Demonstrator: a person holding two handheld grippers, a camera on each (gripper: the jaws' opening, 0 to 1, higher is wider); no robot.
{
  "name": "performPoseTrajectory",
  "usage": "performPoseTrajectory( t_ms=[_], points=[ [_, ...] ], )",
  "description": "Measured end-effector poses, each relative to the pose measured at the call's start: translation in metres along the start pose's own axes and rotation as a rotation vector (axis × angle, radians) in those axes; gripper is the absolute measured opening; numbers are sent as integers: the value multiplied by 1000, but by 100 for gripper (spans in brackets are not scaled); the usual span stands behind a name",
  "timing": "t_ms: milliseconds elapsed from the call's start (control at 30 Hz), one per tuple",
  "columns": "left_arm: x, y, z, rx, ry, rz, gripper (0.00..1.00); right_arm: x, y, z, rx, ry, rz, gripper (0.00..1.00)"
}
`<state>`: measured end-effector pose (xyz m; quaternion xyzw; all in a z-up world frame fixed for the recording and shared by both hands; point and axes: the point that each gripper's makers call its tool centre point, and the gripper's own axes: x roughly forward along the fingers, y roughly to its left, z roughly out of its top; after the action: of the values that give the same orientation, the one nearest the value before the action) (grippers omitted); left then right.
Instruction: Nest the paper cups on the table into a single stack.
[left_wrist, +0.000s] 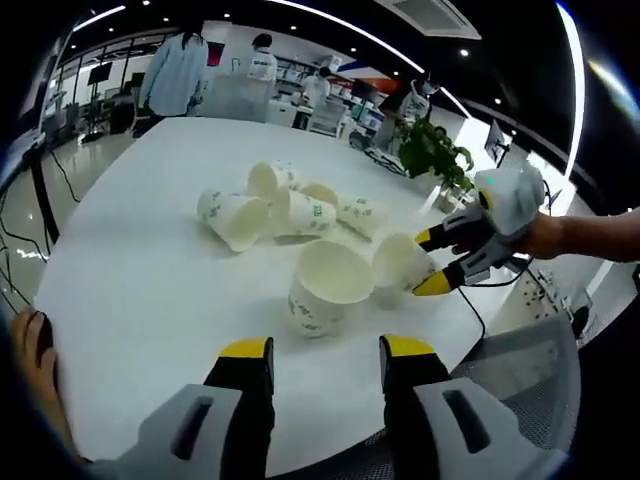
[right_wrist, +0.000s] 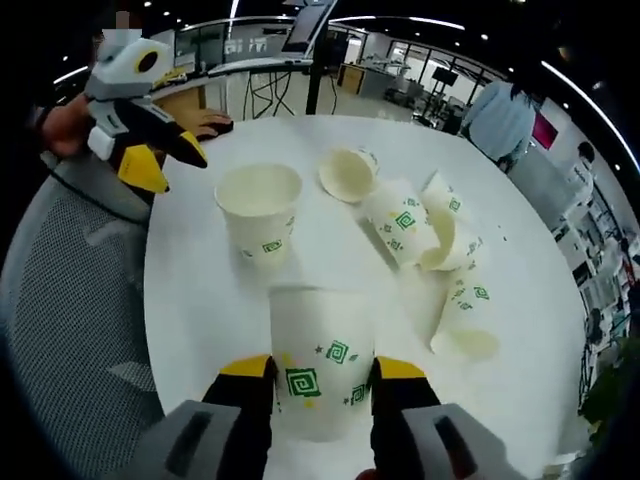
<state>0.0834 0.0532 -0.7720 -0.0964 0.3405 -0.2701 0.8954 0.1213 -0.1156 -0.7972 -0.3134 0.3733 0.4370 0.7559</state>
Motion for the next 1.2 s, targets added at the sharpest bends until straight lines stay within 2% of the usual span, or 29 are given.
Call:
performPoseTrajectory(
  t_ms=[333, 467, 733, 867, 1200],
  points=[
    [-5, -5, 7, -26, -35, -32, 40, -11, 12, 5, 20, -12, -35, 36],
    [-7, -4, 10, -61, -53, -36, 40, -17, 11, 4, 22, -11, -51, 36],
    [-11, -11, 15, -82, -74, -46, 40, -25, 4, 4, 34, -14, -74, 36],
    [-13, -11, 21, -97, -90, -57, 39, -31, 1, 9, 34, -20, -81, 36],
    [-16, -15, 39, -63, -123, -66, 38, -38, 1, 31, -30, -42, -88, 36]
  ],
)
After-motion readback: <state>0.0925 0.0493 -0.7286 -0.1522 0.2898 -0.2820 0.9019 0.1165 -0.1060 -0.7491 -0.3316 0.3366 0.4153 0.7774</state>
